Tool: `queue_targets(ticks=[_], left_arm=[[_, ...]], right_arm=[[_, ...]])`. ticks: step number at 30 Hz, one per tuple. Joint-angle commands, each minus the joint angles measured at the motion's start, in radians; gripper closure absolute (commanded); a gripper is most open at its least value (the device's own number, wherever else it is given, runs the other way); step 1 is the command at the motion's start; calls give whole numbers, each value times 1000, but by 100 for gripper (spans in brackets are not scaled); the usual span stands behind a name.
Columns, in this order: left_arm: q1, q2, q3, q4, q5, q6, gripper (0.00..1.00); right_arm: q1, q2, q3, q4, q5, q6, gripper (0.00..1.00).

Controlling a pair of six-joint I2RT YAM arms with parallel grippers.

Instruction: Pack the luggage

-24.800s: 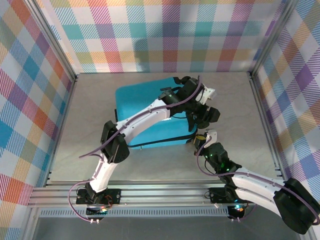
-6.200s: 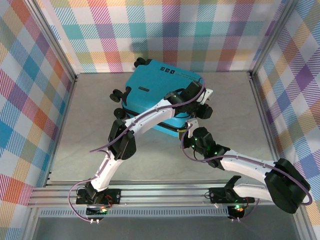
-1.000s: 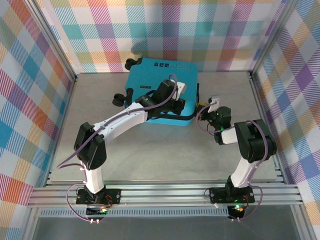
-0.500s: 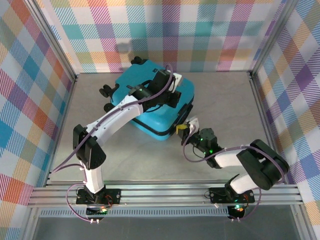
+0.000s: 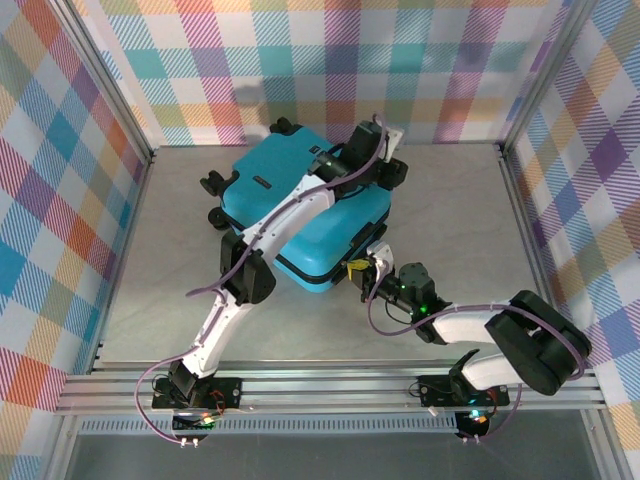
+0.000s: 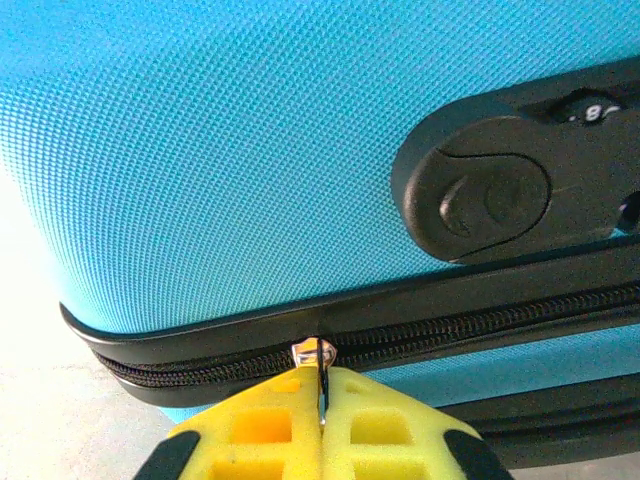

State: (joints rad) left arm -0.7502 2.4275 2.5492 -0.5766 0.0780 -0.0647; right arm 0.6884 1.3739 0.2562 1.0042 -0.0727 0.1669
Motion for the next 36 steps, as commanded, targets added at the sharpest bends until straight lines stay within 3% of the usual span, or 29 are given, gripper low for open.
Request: queue_targets(ticks=[1,7,13,18,23,30,36], left_arm=[[2,8,-48,164,12,28,61],[1,60,-52,218,-35,59,55],[1,64,-44,71,-67,152,55],[-10,62,-57,-91,-100,234,70],[-25,54,-92,-183,-166,285,75],[-26,-11,-225,-141,-140,300,79],[-26,-15,-241,-137,-127,301,81]], right_arm=[[7,17,31,149,-29,9,100],[56,43,50,140,-28,3,100],[55,24,52,103,52,-14,100],[0,-44,71,-38,121,-25,100],[-33,-114,95,-180,215,-52,100],[-87,-145,99,-253,369,-15,100],[-129,-129,128,-314,538,53,100]])
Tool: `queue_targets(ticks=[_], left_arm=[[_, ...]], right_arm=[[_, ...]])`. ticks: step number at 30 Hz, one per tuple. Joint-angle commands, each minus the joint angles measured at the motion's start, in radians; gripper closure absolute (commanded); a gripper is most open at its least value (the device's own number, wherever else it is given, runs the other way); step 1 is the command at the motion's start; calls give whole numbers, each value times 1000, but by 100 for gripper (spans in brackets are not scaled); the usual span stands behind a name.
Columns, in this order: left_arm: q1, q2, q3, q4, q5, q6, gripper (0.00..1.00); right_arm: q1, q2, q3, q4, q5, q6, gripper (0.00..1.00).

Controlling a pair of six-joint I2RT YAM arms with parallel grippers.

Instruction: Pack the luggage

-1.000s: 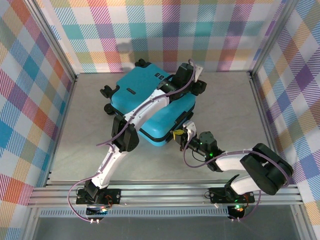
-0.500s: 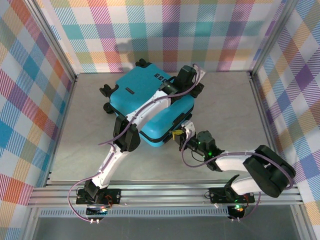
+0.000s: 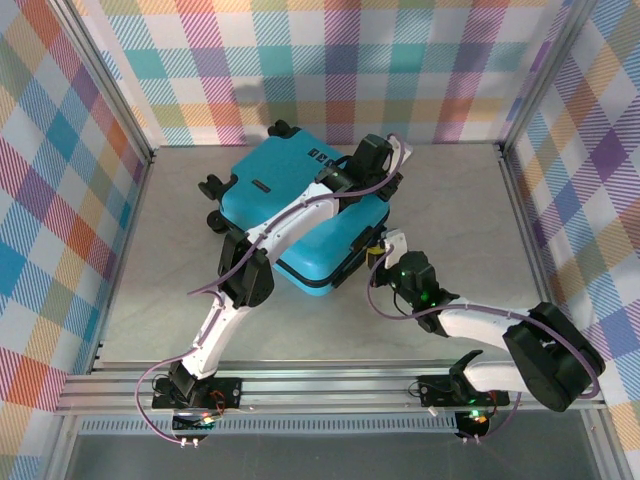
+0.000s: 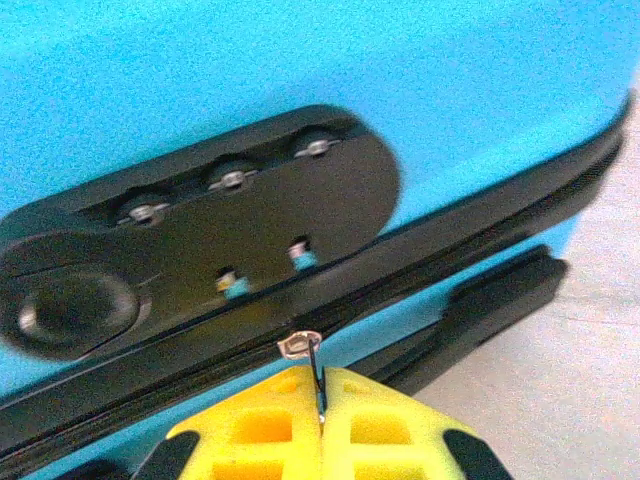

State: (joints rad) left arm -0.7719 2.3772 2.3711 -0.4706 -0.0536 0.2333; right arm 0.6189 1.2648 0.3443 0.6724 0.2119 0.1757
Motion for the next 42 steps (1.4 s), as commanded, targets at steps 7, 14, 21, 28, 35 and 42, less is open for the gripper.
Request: queue_targets(ticks=[7,14,21,28,35,42], left_arm=[[-3,40,-72,-239,14,-3,83],[-3,17,-120,-211,29,-1,85],[-5,-13,-180,-180,44,-5,86],[-3,-69,-262,-121,83,-16,89],[-3,-185,-451,-23,137,-50,91],[-7,-326,-656,52,198,-66,93]], right_arm=[[-170,58,89,39,300,110,100],[-220,162,123,140,235,53,100],[-342,218,162,196,71,63,100],[-344,178,143,175,-17,43,100],[-343,14,57,106,-39,56,100],[-326,-232,-27,-34,-161,75,100]])
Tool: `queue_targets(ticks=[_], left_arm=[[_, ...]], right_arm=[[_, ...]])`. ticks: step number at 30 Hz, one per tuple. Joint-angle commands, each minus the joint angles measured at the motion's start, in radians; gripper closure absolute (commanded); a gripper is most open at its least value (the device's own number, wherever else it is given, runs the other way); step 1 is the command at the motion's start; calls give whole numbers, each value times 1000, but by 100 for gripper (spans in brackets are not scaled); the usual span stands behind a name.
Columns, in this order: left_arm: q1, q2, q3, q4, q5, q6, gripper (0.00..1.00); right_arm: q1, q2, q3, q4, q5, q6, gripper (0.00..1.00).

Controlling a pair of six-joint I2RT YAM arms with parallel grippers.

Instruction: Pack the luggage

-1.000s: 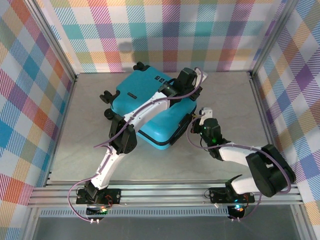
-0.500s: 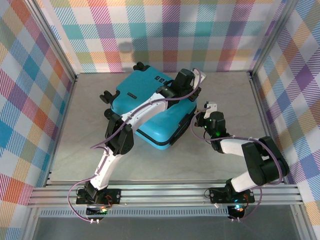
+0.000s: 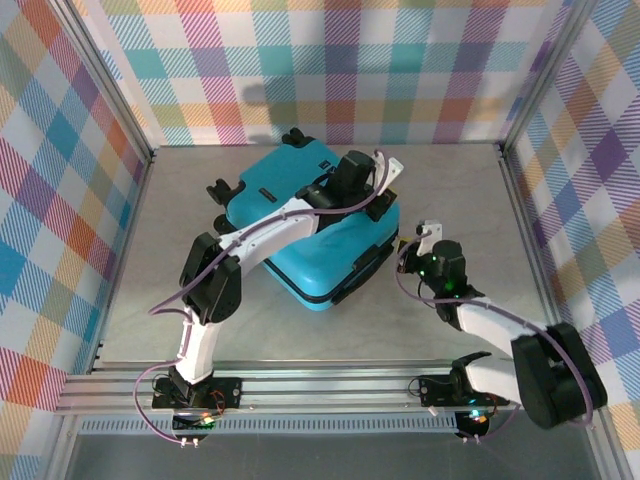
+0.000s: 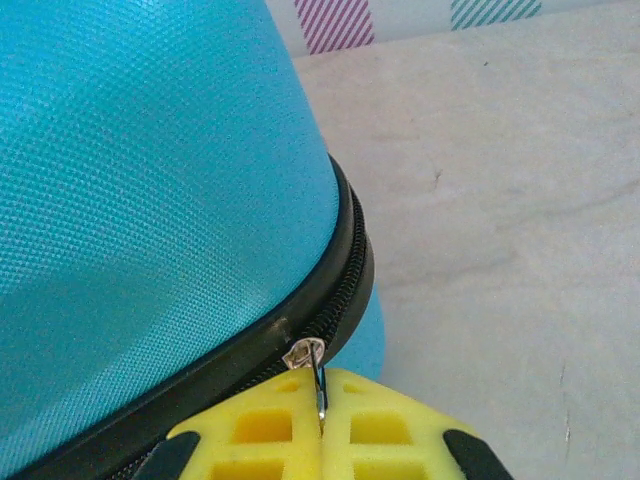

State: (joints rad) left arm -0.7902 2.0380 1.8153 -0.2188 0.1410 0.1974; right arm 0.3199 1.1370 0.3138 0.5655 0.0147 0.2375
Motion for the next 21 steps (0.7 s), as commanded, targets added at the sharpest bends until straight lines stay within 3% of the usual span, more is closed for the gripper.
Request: queue_targets(ticks=[1,7,16,21], left_arm=[[11,-3,-125,-200,6,-29,93],[9,-97,-266,-171,27,-32,95],[8,-244,-418,-135,-15,-64,97],[11,-359,-477,-119,-86,-120,90]], right_arm=[[-7,-131,-3,31,27,6,100],[86,-146,-4,-32,14,-37,100],[149,-137,4,-51,-33,-84,100],[164,-79,23,-40,-51,-93,100]])
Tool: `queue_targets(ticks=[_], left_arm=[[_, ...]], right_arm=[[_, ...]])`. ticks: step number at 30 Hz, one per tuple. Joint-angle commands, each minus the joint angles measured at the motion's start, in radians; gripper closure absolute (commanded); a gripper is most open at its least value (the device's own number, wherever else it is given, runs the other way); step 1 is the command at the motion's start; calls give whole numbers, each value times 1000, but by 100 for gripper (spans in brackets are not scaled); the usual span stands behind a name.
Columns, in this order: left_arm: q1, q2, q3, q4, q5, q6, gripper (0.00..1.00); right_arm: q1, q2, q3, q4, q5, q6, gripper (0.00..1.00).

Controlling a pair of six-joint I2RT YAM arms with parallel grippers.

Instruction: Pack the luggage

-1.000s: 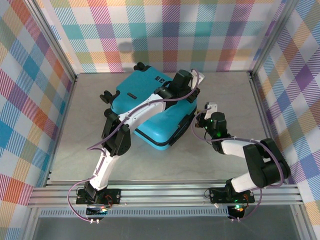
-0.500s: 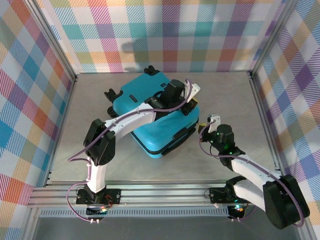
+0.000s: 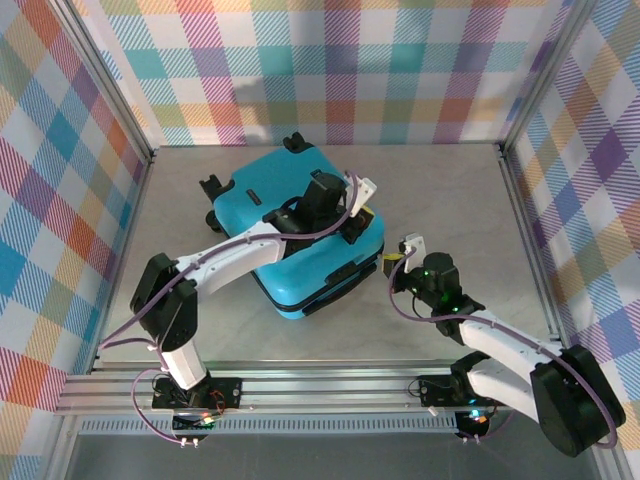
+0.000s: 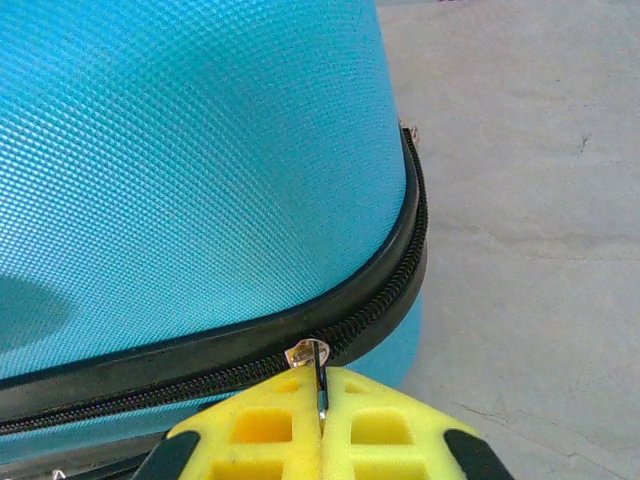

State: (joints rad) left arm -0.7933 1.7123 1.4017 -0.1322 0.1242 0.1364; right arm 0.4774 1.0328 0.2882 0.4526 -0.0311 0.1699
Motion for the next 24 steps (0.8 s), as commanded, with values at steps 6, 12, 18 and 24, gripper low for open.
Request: queue_targets(ticks=[6,12,18,24], left_arm=[[47,-198,-91,-252,-241,-185,74],[206,-394,-205,-351,-309,-347,58],[364,-606,-358,-402,-351,-452,42],[459,-696,-442,-430,-339,-503,28]], right_arm=[[14,55,52,95,-4,-31,100],[13,44,52,93,-1,-35,100],[15,38,49,99,-6,-30,100],[20,24,44,98,8,-30,100]])
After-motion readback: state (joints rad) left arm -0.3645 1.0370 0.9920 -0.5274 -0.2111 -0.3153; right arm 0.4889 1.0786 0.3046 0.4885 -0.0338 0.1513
